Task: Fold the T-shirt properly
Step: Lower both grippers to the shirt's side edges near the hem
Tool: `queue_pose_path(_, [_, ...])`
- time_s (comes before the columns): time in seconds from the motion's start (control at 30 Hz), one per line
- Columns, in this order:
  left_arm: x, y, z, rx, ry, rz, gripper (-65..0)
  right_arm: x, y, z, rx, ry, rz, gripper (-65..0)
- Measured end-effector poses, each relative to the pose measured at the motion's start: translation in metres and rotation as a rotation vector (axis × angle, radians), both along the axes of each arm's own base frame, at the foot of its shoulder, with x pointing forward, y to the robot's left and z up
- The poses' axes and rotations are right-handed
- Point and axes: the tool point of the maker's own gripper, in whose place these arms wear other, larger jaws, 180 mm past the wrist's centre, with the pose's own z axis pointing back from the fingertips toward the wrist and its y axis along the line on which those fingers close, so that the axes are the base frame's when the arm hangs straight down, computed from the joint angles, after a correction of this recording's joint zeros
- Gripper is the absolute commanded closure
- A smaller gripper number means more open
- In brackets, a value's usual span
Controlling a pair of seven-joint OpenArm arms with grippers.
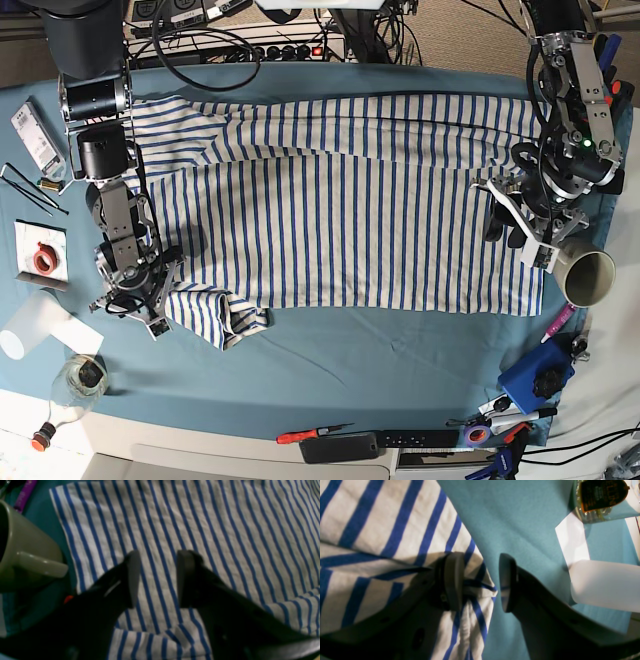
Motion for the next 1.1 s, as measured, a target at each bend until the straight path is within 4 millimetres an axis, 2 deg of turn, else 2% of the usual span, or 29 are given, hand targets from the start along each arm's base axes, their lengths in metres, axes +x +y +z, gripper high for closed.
queue_pose_path(0.1, [0.000, 0.000, 0.000, 0.000, -0.001, -0.001, -25.0, 0.000, 0.003, -0.001, 0.024, 0.006, 0.003, -22.2])
queue_pose_path(0.17, [0.000, 0.000, 0.000, 0.000, 0.000, 0.000, -25.0, -0.001, 0.006, -0.002, 0.067, 0.008, -0.008, -16.5])
queue_pose_path(0.27, [0.000, 0.000, 0.000, -0.001, -0.001, -0.001, -24.9, -0.004, 0.009, -0.006, 0.105, 0.049, -0.026, -3.7])
queue_pose_path(0.33, [0.000, 0.000, 0.000, 0.000, 0.000, 0.000, -25.0, -0.007, 0.009, -0.008, 0.101, 0.070, -0.035, 0.0])
queue_pose_path(0.67, [0.000, 0.000, 0.000, -0.001, 0.000, 0.000, -25.0, -0.017, 0.009, 0.001, 0.052, 0.131, -0.066, 0.0])
queue_pose_path(0.77, [0.000, 0.000, 0.000, 0.000, 0.000, 0.000, -24.9, -0.012, 0.018, 0.016, 0.053, 0.093, -0.054, 0.0])
queue_pose_path(0.87, [0.000, 0.000, 0.000, -0.001, 0.000, 0.000, -24.9, -0.002, 0.036, 0.039, 0.106, 0.043, -0.027, 0.0])
queue_pose_path(1.03, [0.000, 0.000, 0.000, -0.001, -0.001, 0.000, -25.0, -0.002, 0.059, 0.051, 0.199, 0.037, 0.000, -19.7])
queue_pose_path(1.1, [0.000, 0.000, 0.000, -0.001, -0.001, -0.001, -24.9, -0.001, 0.061, 0.053, 0.199, 0.034, 0.009, -21.6])
